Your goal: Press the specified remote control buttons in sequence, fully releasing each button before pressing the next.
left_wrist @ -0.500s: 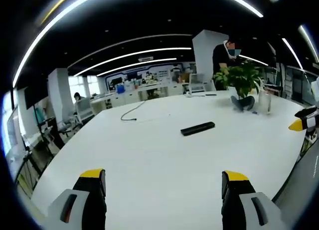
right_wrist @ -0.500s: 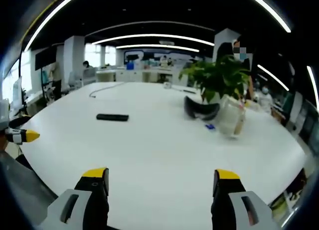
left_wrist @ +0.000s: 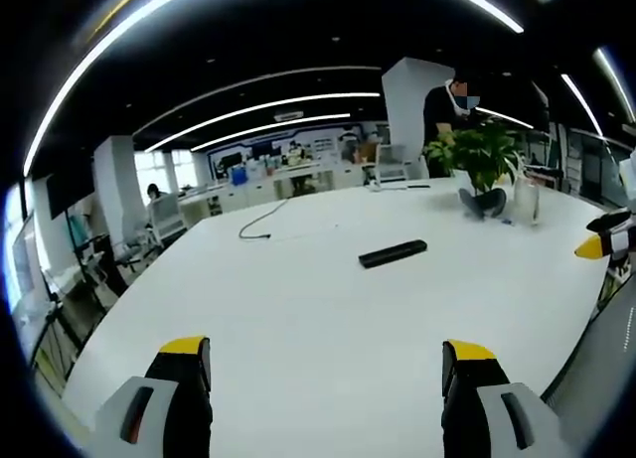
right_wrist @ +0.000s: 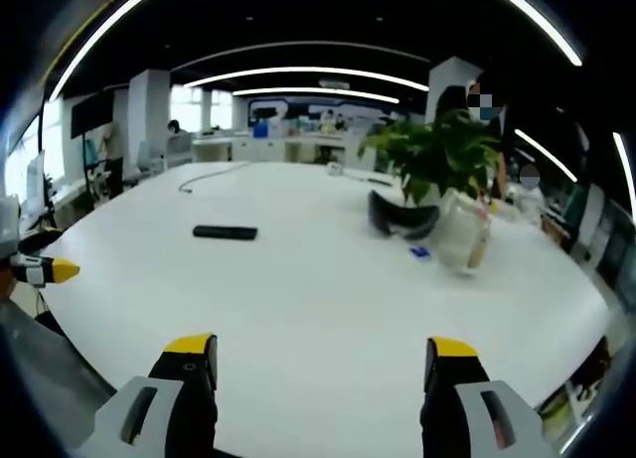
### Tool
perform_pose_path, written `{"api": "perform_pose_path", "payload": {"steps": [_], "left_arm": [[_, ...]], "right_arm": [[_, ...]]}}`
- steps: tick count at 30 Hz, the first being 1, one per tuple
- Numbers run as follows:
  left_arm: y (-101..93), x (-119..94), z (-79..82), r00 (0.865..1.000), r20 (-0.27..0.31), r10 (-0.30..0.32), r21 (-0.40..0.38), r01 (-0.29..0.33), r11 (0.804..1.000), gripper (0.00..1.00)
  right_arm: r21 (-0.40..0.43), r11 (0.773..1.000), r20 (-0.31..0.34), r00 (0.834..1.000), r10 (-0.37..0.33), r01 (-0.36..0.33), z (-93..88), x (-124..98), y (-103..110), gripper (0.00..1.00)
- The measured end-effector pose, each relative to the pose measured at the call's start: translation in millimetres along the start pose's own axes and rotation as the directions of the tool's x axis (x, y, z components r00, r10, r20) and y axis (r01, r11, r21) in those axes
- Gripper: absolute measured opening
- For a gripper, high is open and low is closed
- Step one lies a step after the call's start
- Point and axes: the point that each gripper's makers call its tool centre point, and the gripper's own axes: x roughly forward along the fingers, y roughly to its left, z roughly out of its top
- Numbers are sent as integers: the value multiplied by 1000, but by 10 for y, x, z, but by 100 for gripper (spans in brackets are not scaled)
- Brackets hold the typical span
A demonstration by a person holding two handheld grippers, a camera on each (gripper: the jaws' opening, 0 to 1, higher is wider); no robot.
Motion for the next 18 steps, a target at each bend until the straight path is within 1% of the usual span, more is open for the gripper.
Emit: {"api": "perform_pose_path", "payload": {"steps": [7, 9, 18], "left_arm": [[-29, 4, -15, 1000, -7, -11, 5, 11, 1000, 100], [-36, 5, -14, 1000, -6, -17, -4, 17, 1000, 100], [-29, 11, -40, 1000, -14, -15, -3, 15, 1000, 100]], "right_arm": [[-3, 1000, -4, 1000, 1, -1, -5, 0, 1, 85], [-5, 1000, -4, 1000, 1, -1, -4, -1, 4, 85], [-7, 1000, -7, 1000, 0, 0, -11, -3, 6, 84]]}}
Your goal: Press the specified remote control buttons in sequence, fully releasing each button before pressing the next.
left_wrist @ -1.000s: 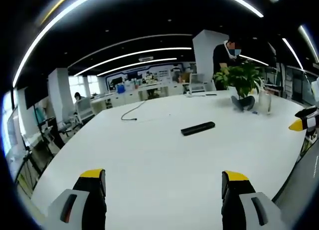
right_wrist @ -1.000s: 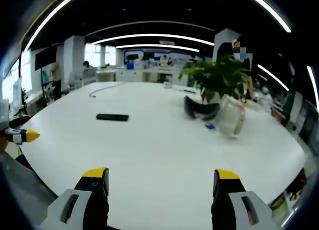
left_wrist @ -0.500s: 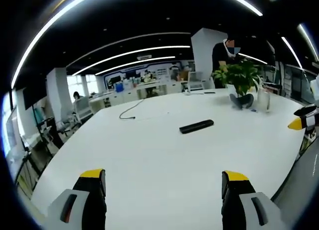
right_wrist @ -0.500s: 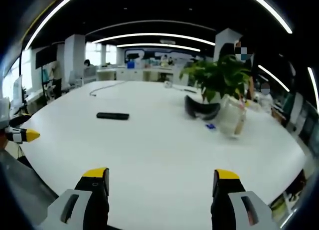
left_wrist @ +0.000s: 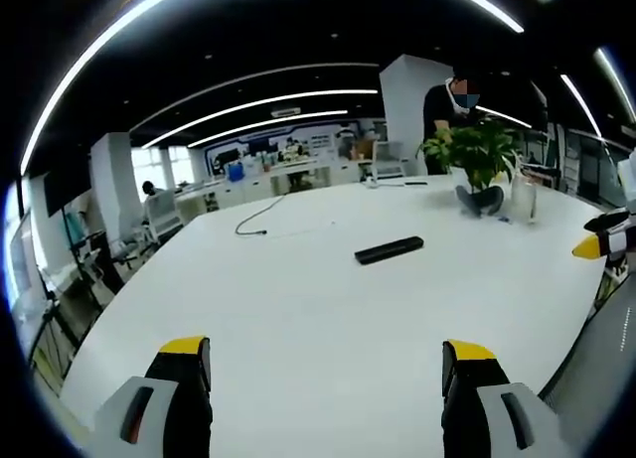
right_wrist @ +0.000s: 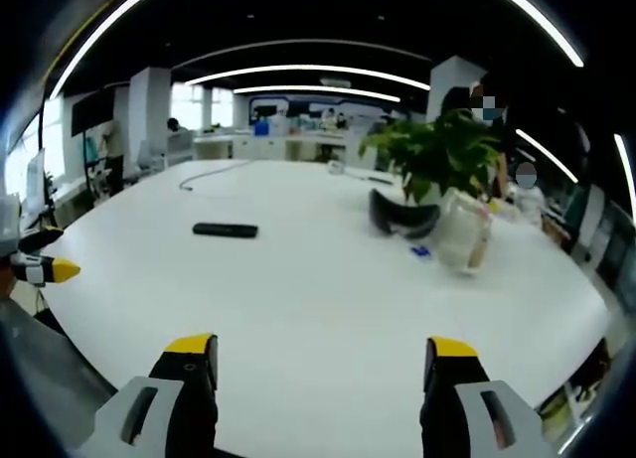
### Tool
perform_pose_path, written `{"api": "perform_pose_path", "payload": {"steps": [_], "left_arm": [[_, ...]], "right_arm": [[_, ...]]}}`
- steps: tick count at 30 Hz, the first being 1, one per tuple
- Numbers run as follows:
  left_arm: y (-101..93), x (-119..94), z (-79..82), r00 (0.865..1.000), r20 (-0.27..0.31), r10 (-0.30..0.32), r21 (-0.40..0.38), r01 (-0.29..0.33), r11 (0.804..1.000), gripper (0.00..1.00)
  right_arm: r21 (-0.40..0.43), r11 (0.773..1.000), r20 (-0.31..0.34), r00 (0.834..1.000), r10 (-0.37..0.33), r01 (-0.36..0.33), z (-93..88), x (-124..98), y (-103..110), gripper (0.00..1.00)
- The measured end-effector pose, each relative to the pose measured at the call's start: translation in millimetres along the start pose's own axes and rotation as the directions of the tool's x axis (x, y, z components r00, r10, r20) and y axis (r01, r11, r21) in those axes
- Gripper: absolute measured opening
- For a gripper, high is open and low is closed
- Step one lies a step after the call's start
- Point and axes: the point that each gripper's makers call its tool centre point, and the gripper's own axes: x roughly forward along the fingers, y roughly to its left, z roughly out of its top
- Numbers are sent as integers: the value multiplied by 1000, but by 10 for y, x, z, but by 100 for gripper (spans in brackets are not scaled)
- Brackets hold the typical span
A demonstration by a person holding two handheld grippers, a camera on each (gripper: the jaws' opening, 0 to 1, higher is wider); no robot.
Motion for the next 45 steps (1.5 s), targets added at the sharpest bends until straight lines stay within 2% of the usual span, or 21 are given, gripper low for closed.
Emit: {"api": "perform_pose_path", "payload": {"steps": [21, 34, 39, 43, 45], "left_arm": [[-34, -7, 28, 1000, 5, -12, -8, 12, 1000, 100], [-92, -15, 164, 999, 36, -40, 19, 39, 999, 100], [-48, 48, 305, 997, 57, -46, 6, 46, 999, 100], [-51, 118, 401, 996, 71, -55, 29, 53, 998, 100], [-81, 169, 429, 995, 57, -88, 50, 85, 995, 94]], "right_arm": [[8, 1000, 9, 1000, -3, 3, 17, -7, -18, 84], [12, 1000, 13, 1000, -3, 3, 19, -10, -20, 84], [8, 1000, 10, 1000, 3, -3, 18, -9, -5, 84], [7, 1000, 8, 1000, 7, -7, 12, -6, 3, 84], [4, 1000, 6, 1000, 5, -5, 9, -6, 4, 84]]}}
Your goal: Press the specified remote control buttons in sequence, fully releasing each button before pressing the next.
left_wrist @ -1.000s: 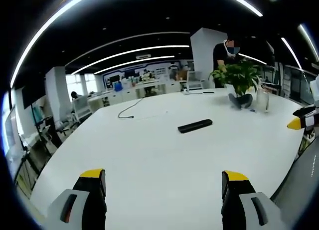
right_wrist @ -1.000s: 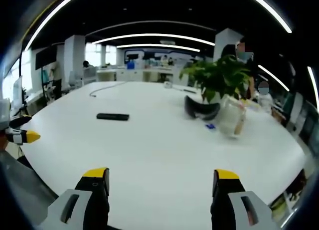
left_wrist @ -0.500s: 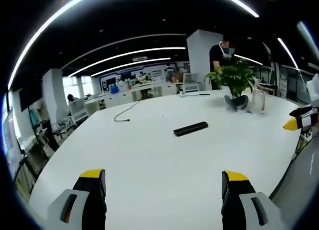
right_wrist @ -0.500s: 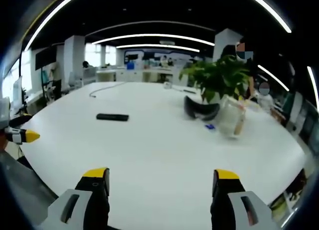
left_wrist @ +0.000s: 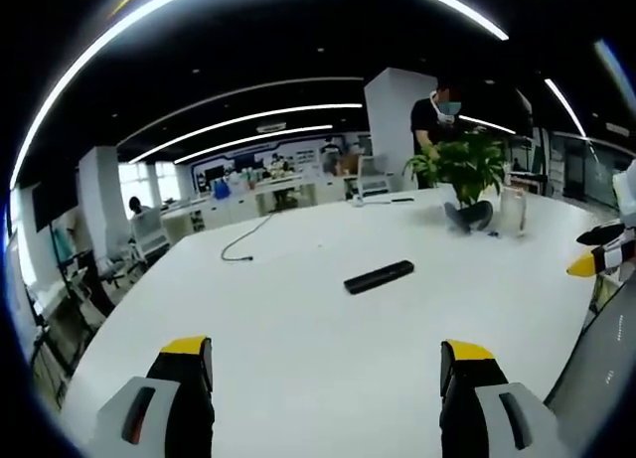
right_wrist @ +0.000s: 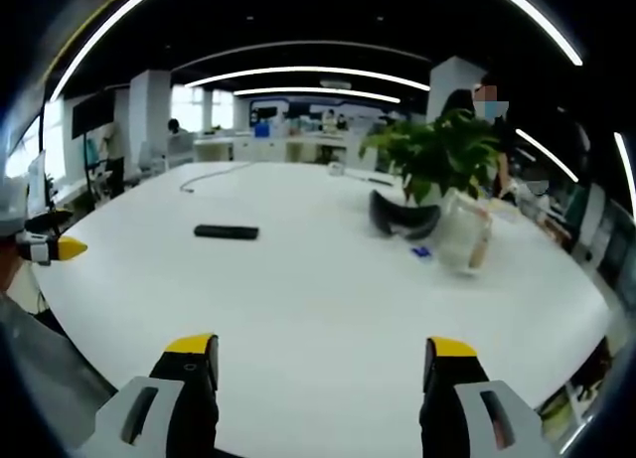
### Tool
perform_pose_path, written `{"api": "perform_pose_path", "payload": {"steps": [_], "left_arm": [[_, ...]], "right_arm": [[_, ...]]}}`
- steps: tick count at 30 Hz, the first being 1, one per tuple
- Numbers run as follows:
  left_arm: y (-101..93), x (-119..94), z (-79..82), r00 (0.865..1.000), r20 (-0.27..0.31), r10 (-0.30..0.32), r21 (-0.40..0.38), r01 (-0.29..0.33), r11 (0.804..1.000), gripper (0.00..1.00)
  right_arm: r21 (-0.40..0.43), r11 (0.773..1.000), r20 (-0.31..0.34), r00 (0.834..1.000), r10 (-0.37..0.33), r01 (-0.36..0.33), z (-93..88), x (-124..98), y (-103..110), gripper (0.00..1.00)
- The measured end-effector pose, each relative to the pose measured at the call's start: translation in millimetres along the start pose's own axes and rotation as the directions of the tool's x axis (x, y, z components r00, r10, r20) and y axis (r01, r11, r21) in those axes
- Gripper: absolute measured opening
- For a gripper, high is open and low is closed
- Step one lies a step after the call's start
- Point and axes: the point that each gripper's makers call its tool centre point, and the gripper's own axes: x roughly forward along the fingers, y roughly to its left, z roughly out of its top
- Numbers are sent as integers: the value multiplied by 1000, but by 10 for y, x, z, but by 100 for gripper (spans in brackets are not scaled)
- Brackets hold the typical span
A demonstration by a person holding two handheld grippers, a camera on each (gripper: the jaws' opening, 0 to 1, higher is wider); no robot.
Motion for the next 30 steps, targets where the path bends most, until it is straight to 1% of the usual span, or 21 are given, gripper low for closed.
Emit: {"api": "perform_pose_path", "payload": {"steps": [1, 4, 6, 13, 15, 17, 25, 30], "left_arm": [[3, 32, 8, 1000, -16, -7, 7, 7, 1000, 92], [21, 116, 85, 1000, -2, -24, 26, 24, 999, 92], [6, 173, 131, 999, -6, -45, 41, 45, 998, 92], [-53, 400, 167, 994, -39, -100, 80, 103, 991, 91], [-80, 474, 172, 991, -54, -122, 91, 127, 988, 91], [-88, 550, 209, 989, -56, -137, 110, 142, 984, 91], [-105, 785, 473, 985, -32, -167, 140, 170, 975, 91], [-139, 965, 608, 982, -32, -184, 182, 187, 965, 90]], "right_arm": [[-1, 1000, -2, 1000, 0, 0, -3, 1, 1, 84], [0, 1000, -2, 1000, 1, -1, -2, 1, 2, 84], [0, 1000, -3, 1000, -1, 1, -6, 3, -2, 84], [0, 1000, -9, 1000, -5, 5, -17, 5, -13, 84], [0, 1000, -8, 1000, -6, 6, -15, 6, -16, 84], [1, 1000, -10, 1000, -7, 8, -20, 8, -23, 84], [2, 1000, -14, 1000, -16, 16, -25, 16, -38, 84], [-5, 1000, -22, 1000, -19, 18, -40, 21, -38, 84]]}}
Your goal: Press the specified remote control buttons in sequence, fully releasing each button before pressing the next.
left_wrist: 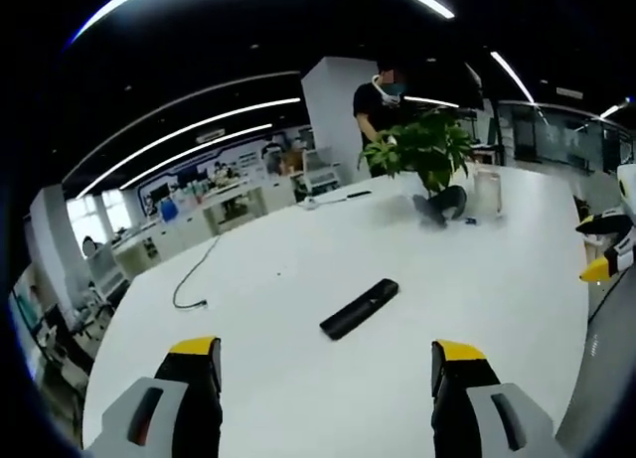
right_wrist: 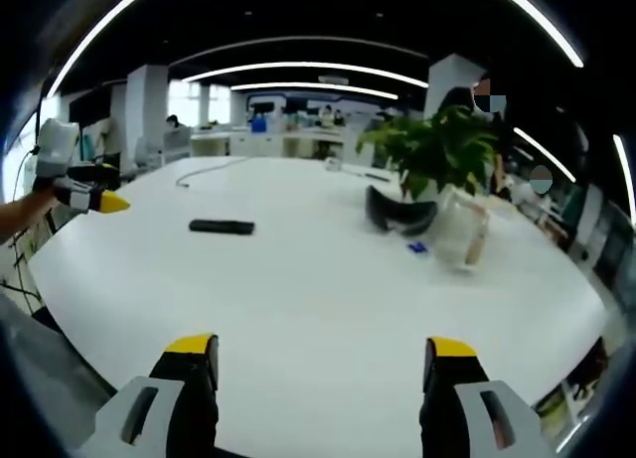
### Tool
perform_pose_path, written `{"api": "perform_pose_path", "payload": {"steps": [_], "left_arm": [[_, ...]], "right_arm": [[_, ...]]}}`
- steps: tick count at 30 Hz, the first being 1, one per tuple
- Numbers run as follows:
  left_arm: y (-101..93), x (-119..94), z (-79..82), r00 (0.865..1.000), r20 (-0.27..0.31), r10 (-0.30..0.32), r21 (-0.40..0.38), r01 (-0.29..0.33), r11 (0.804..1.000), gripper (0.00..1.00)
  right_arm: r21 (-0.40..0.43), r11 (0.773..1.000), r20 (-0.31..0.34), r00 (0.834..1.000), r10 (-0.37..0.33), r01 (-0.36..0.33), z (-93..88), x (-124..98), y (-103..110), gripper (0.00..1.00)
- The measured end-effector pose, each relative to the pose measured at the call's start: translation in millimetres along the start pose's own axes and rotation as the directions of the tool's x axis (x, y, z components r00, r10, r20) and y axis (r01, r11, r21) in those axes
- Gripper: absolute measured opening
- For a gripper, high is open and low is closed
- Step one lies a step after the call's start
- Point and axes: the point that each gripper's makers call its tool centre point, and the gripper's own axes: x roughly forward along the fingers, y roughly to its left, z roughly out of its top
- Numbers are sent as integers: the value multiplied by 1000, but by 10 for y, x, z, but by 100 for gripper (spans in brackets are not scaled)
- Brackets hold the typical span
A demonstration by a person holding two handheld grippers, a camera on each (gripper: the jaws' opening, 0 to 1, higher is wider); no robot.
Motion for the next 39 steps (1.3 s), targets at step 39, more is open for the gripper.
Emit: {"api": "perform_pose_path", "payload": {"steps": [39], "left_arm": [[-152, 1138, 153, 956, -177, -234, 151, 262, 953, 72]], "right_arm": [[-21, 1000, -55, 998, -1, 0, -92, 29, 4, 83]]}}
